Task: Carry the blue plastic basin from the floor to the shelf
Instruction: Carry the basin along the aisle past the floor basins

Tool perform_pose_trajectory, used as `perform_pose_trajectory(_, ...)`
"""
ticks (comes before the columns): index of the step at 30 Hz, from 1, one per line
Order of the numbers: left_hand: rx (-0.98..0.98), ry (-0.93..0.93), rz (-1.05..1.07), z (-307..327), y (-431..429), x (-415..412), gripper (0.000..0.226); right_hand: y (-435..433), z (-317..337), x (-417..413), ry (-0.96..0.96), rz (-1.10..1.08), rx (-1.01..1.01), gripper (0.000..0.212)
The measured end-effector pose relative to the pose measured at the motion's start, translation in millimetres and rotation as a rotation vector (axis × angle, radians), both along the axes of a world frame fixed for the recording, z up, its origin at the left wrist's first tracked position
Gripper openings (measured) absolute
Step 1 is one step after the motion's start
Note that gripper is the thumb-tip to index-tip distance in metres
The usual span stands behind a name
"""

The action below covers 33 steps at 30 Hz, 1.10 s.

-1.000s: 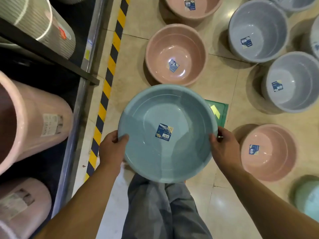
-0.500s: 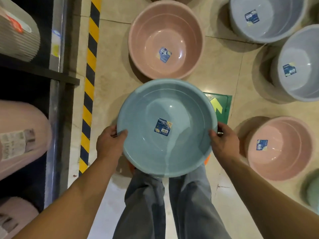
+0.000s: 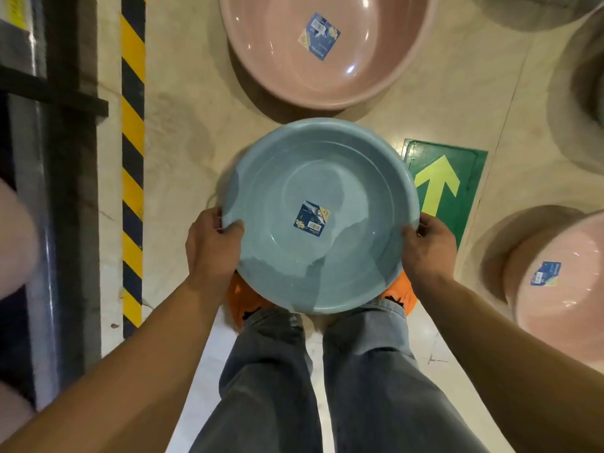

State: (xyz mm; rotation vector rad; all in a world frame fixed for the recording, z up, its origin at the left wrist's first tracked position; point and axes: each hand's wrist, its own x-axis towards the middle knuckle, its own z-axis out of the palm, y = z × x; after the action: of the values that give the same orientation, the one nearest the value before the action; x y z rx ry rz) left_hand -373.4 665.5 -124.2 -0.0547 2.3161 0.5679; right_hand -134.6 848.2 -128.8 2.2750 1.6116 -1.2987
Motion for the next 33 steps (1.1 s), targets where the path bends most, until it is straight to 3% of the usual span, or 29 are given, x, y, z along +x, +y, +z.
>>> perform_pose_trajectory(2,-0.004,0.008,-0.004,-3,3,1,0.018,1,-5,0,-0.009,-0.024,0.001,0.035)
perform_pose_trajectory(5,-0.008,0.026,0.024,-10,4,0,0.035,3,-11,2,0.000,-0.045,-0.019,0.037)
perform_pose_trajectory(9,0.002,-0.017,0.045,-10,2,-5,0.038,5,-8,6,0.032,0.008,-0.065,0.043)
perform_pose_trajectory(11,0.008,-0.027,0.031,0,3,-7,0.038,8,2,6,0.029,0.048,-0.071,0.038)
perform_pose_trajectory(17,0.044,-0.035,0.065,64,18,-10,0.024,21,58,7,0.023,0.035,-0.056,0.025)
perform_pose_trajectory(26,0.141,-0.006,0.134,184,85,-41,0.027,94,172,-21,0.121,0.086,0.002,0.033)
perform_pose_trajectory(33,0.199,0.034,0.118,231,159,-89,0.026,169,227,-68,0.153,0.112,0.097,0.039)
